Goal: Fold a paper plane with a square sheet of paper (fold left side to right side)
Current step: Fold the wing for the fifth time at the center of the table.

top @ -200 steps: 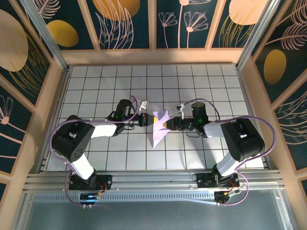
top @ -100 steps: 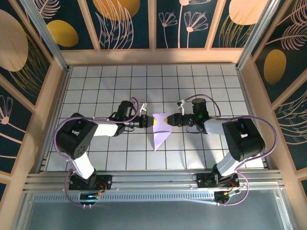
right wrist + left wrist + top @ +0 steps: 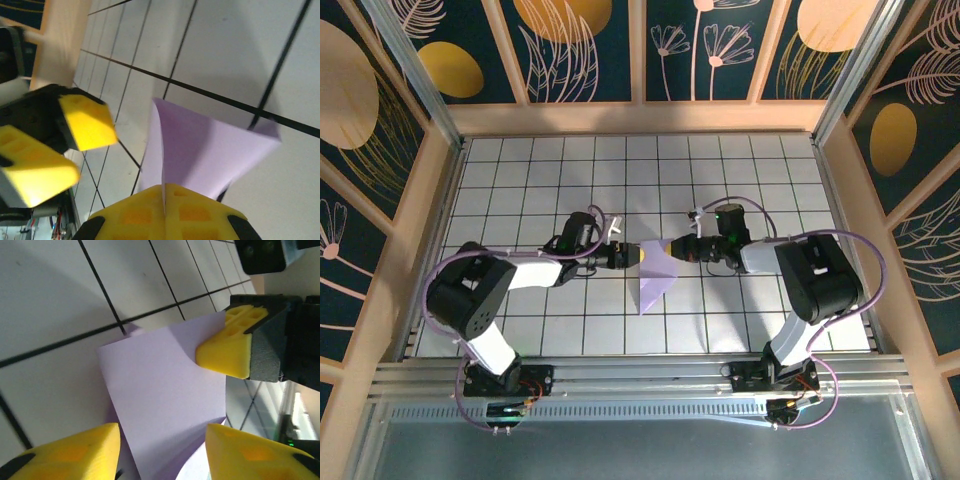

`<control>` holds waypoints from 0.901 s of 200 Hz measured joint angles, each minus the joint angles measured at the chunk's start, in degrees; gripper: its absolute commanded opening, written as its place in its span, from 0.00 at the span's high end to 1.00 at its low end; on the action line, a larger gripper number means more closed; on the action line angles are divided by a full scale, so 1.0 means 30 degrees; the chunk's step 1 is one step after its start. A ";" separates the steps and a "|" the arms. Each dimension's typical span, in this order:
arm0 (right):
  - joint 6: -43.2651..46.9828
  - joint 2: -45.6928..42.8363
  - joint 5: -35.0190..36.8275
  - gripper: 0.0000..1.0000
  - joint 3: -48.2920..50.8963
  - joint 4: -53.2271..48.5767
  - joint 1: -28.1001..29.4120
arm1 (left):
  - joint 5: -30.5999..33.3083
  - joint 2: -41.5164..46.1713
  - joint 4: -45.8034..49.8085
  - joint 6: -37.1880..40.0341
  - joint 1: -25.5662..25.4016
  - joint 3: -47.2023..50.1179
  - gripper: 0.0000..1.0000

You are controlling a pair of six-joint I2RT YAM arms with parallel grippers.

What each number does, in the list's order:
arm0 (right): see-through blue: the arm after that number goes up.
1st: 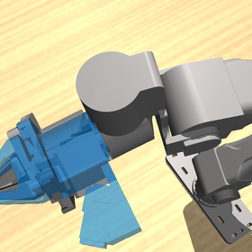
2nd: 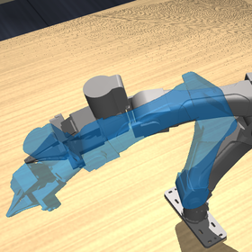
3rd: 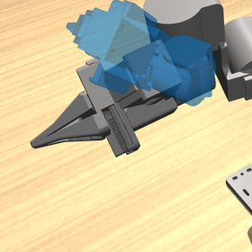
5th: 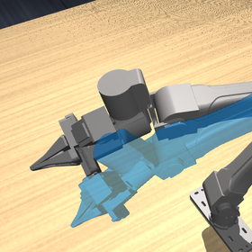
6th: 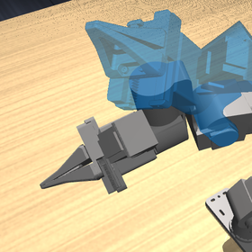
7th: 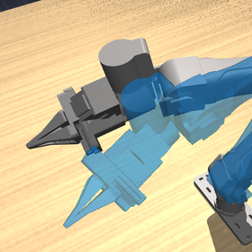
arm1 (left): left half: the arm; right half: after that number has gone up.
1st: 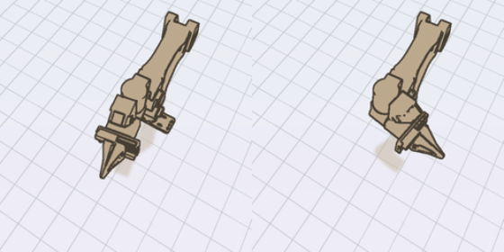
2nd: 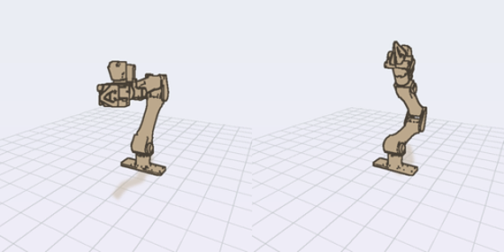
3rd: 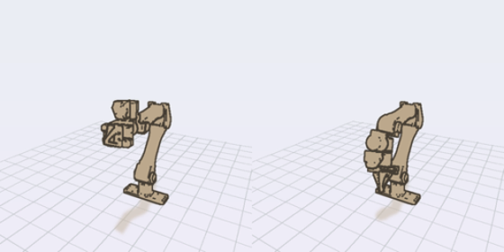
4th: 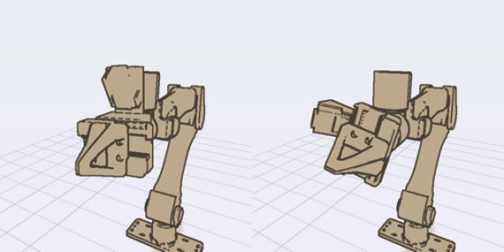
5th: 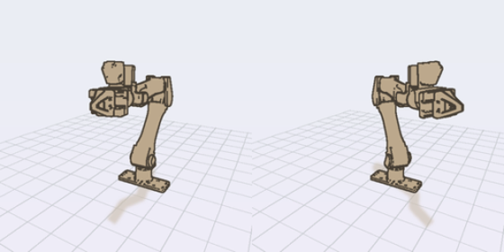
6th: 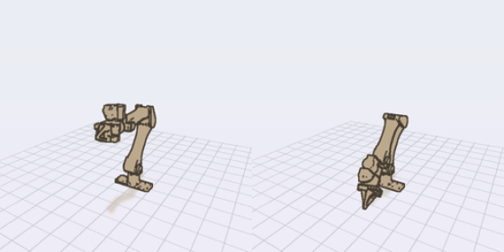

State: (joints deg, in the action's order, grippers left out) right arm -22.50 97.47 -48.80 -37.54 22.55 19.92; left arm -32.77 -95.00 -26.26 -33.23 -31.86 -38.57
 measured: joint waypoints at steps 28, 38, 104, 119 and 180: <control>-0.1086 0.0000 0.1013 1.00 -0.0532 -0.1224 0.0000 | 0.2900 0.2616 0.2339 0.1341 -0.0138 -0.0022 0.41; -0.1566 0.0022 0.1297 1.00 -0.0831 -0.1712 0.0000 | 0.4138 0.3497 0.3446 0.1996 -0.0481 -0.0168 0.41; -0.3789 0.0583 0.2091 1.00 -0.2412 -0.4597 -0.0036 | 1.0557 0.4095 0.9930 0.3934 -0.7140 -0.2922 0.41; -0.4007 0.0583 0.2200 1.00 -0.2448 -0.4940 -0.0036 | 1.1744 0.3191 1.0936 0.3927 -0.8699 -0.3665 0.41; -0.4517 0.0590 0.2324 1.00 -0.2484 -0.5326 -0.0080 | 1.5846 -0.1909 1.4469 0.3825 -1.2189 -0.7468 0.38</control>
State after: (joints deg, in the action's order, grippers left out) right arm -36.05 99.24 -41.82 -44.99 6.57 19.68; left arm 14.76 -100.73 17.15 -21.76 -68.42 -60.97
